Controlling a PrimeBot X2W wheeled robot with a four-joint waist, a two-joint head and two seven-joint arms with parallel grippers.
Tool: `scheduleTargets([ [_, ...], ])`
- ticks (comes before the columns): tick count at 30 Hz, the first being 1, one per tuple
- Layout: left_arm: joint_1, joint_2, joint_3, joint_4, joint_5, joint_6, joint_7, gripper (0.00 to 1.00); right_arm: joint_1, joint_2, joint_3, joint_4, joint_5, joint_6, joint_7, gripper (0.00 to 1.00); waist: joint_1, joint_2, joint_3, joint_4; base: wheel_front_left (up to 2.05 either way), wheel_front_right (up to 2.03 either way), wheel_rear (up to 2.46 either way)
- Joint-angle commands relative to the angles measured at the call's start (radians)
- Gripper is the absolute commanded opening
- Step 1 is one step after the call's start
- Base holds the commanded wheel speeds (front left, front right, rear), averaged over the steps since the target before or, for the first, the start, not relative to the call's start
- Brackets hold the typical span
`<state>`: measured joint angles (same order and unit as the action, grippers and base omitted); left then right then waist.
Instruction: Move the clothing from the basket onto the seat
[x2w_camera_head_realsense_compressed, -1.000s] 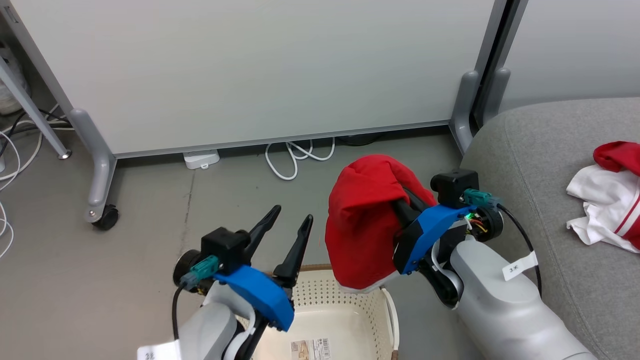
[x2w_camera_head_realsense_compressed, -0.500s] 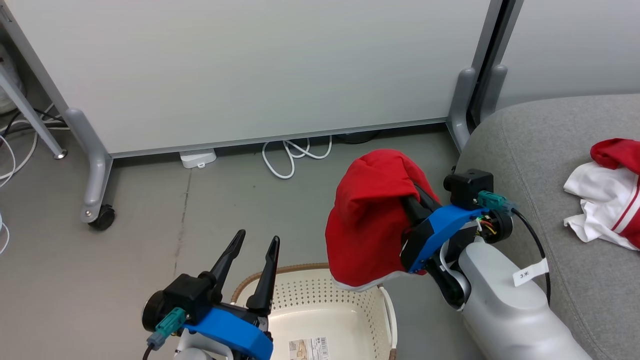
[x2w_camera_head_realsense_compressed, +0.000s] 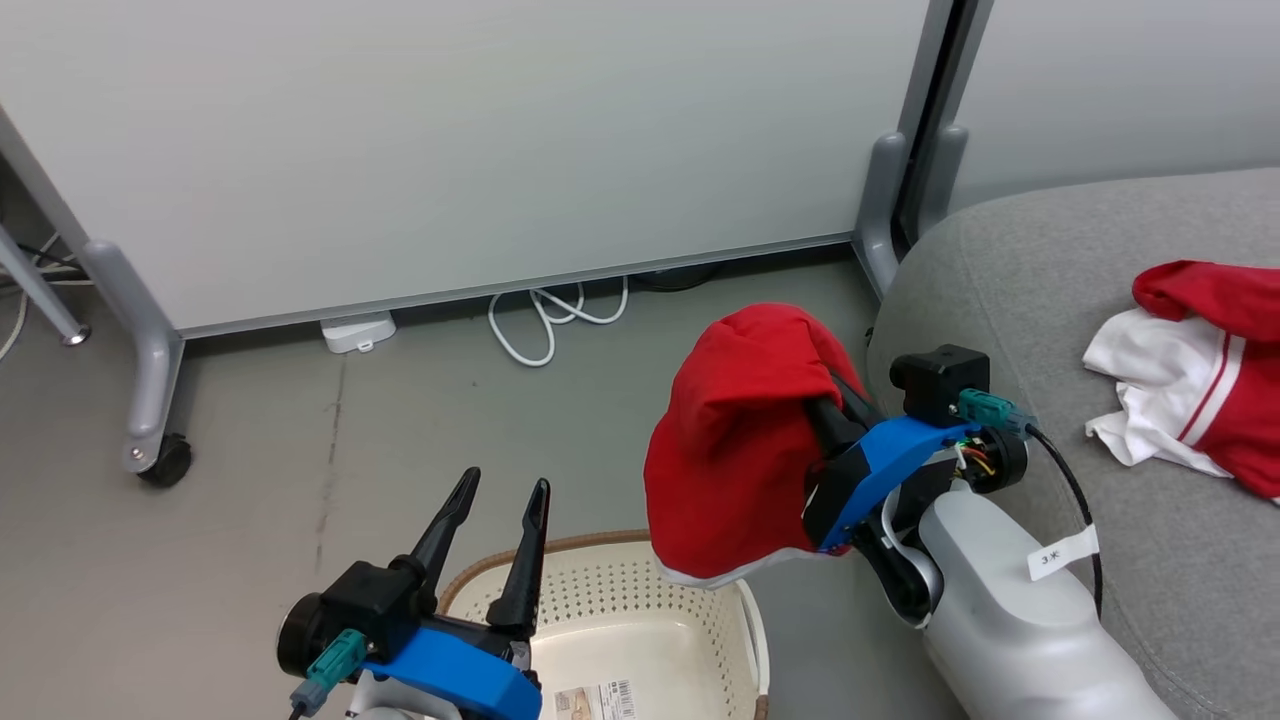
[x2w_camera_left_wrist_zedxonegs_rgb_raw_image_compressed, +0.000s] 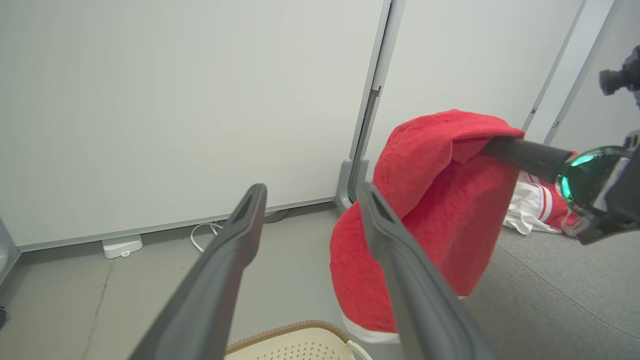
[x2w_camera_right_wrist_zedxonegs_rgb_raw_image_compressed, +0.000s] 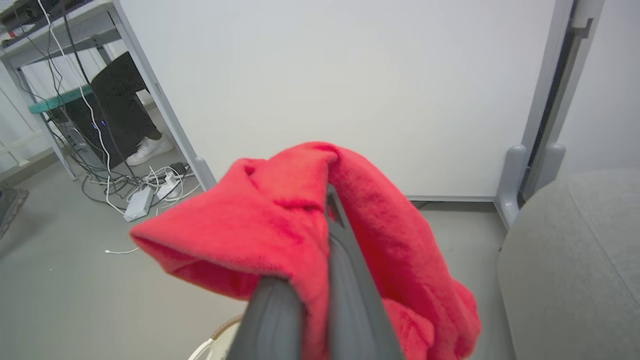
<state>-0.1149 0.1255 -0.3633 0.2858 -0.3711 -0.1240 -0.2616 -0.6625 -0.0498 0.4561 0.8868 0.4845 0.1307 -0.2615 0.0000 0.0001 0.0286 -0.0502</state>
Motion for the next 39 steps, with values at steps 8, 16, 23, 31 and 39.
scheduleTargets([
  [8,-0.010,-0.008,0.003,-0.012,0.018,-0.008,-0.005,1.00,0.009,-0.001,-0.022,-0.018,-0.020,0.000,-0.004,0.00,0.0000,-0.0001,0.003,-0.110,0.00,0.00,0.00],
  [16,-0.031,0.000,-0.020,-0.026,0.004,-0.007,-0.005,1.00,0.020,-0.001,-0.061,-0.029,-0.050,0.000,-0.004,0.00,0.0000,-0.0001,0.018,-0.247,0.00,0.00,0.00],
  [23,-0.040,0.007,-0.032,-0.028,-0.002,-0.007,-0.005,1.00,0.039,0.000,-0.109,-0.046,-0.079,0.000,-0.004,0.00,0.0000,-0.0001,0.032,-0.344,0.00,0.00,0.00],
  [31,-0.053,0.012,-0.045,-0.025,-0.005,-0.007,-0.005,1.00,0.061,0.000,-0.139,-0.063,-0.085,0.000,-0.004,0.00,0.0000,-0.0001,0.040,-0.408,0.00,0.00,0.00],
  [39,-0.062,0.019,-0.065,-0.015,-0.015,-0.007,-0.005,1.00,0.071,0.000,-0.144,-0.069,-0.080,0.000,-0.004,0.00,0.0000,-0.0001,0.042,-0.419,0.00,0.00,0.00],
])
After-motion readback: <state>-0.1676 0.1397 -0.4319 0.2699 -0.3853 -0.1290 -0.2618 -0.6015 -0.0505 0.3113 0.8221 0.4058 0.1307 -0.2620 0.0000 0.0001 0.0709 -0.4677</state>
